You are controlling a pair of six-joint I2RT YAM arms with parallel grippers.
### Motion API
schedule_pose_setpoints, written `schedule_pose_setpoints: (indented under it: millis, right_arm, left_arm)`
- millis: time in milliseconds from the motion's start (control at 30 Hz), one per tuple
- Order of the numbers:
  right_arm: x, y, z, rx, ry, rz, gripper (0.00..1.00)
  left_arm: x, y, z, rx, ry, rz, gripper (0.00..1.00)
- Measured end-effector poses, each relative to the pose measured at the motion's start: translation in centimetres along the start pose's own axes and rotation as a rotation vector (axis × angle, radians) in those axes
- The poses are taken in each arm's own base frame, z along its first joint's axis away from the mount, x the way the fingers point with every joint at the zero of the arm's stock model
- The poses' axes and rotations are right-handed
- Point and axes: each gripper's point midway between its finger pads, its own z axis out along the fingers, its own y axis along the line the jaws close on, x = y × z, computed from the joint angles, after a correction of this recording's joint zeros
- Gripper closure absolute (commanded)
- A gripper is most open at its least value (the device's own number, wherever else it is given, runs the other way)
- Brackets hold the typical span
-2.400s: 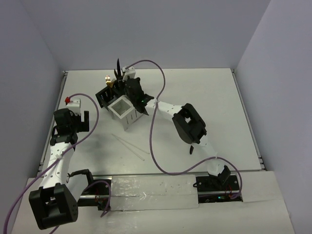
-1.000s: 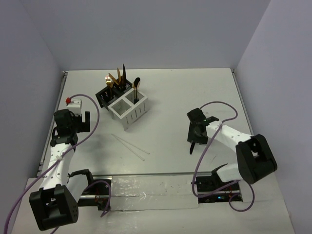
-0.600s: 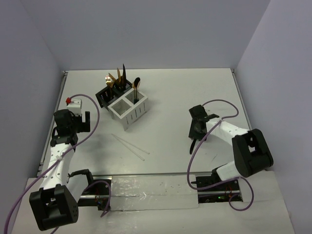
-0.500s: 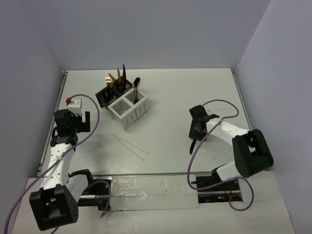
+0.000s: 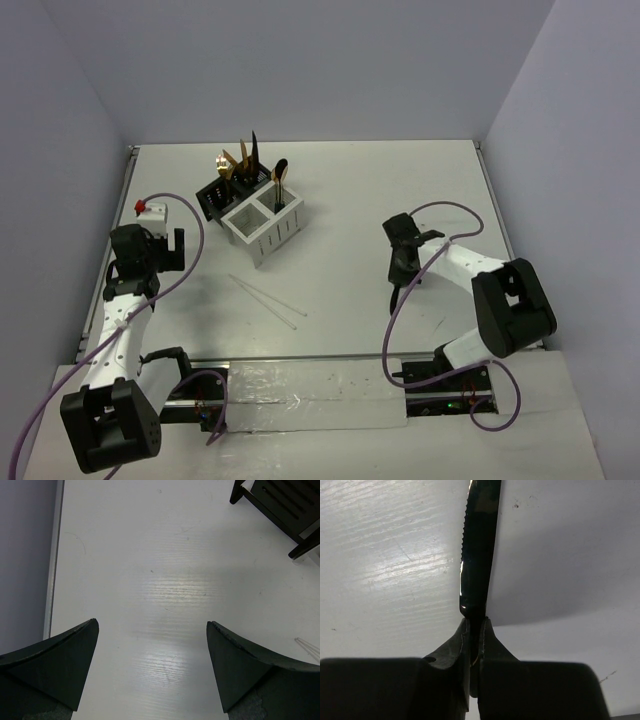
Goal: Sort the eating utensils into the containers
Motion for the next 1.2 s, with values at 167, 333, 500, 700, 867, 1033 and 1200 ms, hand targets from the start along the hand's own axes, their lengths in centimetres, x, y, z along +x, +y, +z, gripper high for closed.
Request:
schedule_pose_setpoints:
  millis: [167,333,500,700,867,1033,1200]
  right_arm:
    - [0.0,0.3,-0.1,0.023,-0.027,-0.046,1.00]
    - [0.3,1.3,-0.6,0.036,-0.073,-0.118,1.00]
    - [-0.8,2.0,-1.9,0.012,-0.149,-0.124,1.00]
    - [-2.6,2.3,-3.9,-0.042,-0.259,-0.092,1.00]
    - [-3.0,2.0,-5.0,-0.059,-0.310,-0.085,1.00]
    - [-4.3,2.2,-7.3,-0.104,-0.409,-0.077,1.00]
    - [-6.1,2.8,-10.2,-0.156,-0.539,-0.086,1.00]
  left_arm:
    - [0.0,0.1,0.0,-0.002,0.001,-0.002,0.01]
    - [0.0,0.1,0.0,-0.003,0.001,-0.002,0.01]
    - [0.0,0.1,0.0,-0.003,0.000,-0.002,0.01]
    - [0.0,0.1,0.0,-0.004,-0.001,-0.002,0.01]
    - [0.0,0.1,0.0,-0.004,-0.002,-0.002,0.01]
    - [-0.1,0.1,0.0,-0.004,-0.003,-0.002,0.01]
    - [-0.1,0.2,0.0,-0.005,-0.003,-0.003,0.01]
